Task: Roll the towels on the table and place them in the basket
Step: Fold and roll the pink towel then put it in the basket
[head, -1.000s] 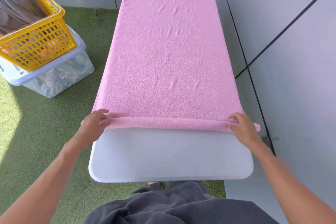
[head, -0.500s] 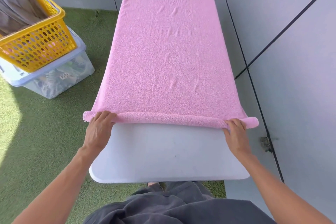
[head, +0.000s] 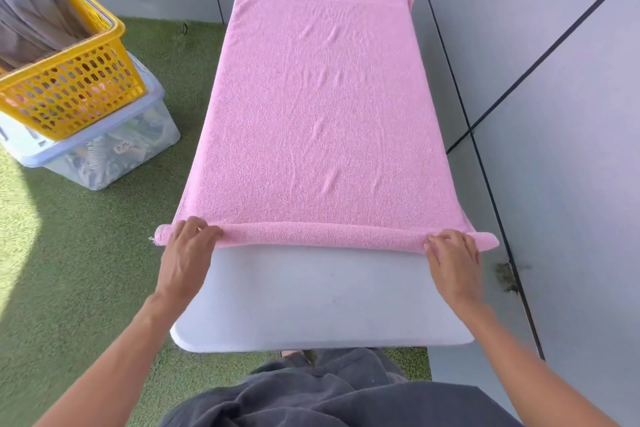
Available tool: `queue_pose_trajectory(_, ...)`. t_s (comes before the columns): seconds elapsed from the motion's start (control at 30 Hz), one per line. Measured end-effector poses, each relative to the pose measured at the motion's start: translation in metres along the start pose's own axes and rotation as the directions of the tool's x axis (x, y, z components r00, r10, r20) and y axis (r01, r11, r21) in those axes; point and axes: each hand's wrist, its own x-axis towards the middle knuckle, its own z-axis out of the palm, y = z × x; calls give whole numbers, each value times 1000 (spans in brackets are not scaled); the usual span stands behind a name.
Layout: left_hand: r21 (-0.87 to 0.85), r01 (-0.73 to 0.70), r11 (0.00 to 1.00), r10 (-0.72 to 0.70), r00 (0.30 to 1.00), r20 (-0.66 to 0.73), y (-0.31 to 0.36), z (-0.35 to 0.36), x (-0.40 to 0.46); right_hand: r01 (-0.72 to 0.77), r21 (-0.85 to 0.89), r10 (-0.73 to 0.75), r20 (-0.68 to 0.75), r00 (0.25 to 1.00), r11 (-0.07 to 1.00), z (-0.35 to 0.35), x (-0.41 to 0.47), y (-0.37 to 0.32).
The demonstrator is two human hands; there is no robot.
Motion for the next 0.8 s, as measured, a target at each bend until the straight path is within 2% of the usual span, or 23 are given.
queue_pose_trajectory(0.13,26,-87,996,85,993,85,1,9,-7,62,59,-67,91,994,996,14,-4,6)
queue_pose_trajectory(0.23,6,-33,999,31,988,150,0,7,13,2,87,-16,154,988,996,7,14,3)
queue_pose_trajectory(0.3,-13,24,1000,-21,973,232,-4,0,25,32,66,-47,240,970,997,1,24,9)
queue_pose_trajectory(0.37,-46,59,997,-38,927,372,-13,-8,31,62,73,-85,378,922,995,-9,29,18)
queue_pose_trajectory(0.4,-63,89,994,-50,883,466,-17,-11,34,39,83,-73,460,885,996,-15,32,21)
queue_pose_trajectory(0.47,-92,154,984,-70,803,592,-23,-14,41,-78,117,-3,570,822,990,-23,38,23)
queue_pose_trajectory(0.5,-118,189,975,-82,796,600,-23,-14,45,-141,158,30,555,831,977,-23,42,22)
queue_pose_trajectory(0.53,-155,224,962,-100,819,564,-20,-14,47,-182,209,59,487,871,961,-22,43,19)
queue_pose_trajectory(0.6,-196,235,952,-153,920,360,-11,-12,46,-172,254,107,252,962,952,-15,39,10)
queue_pose_trajectory(0.67,-72,149,986,-141,984,109,0,-5,31,-57,141,51,49,997,988,-8,25,2)
queue_pose_trajectory(0.73,26,61,998,-61,998,-11,9,3,13,18,43,-17,-30,999,999,-3,8,-3)
queue_pose_trajectory(0.8,46,-3,999,3,1000,-8,11,11,1,34,70,-34,-10,999,997,3,-2,-3)
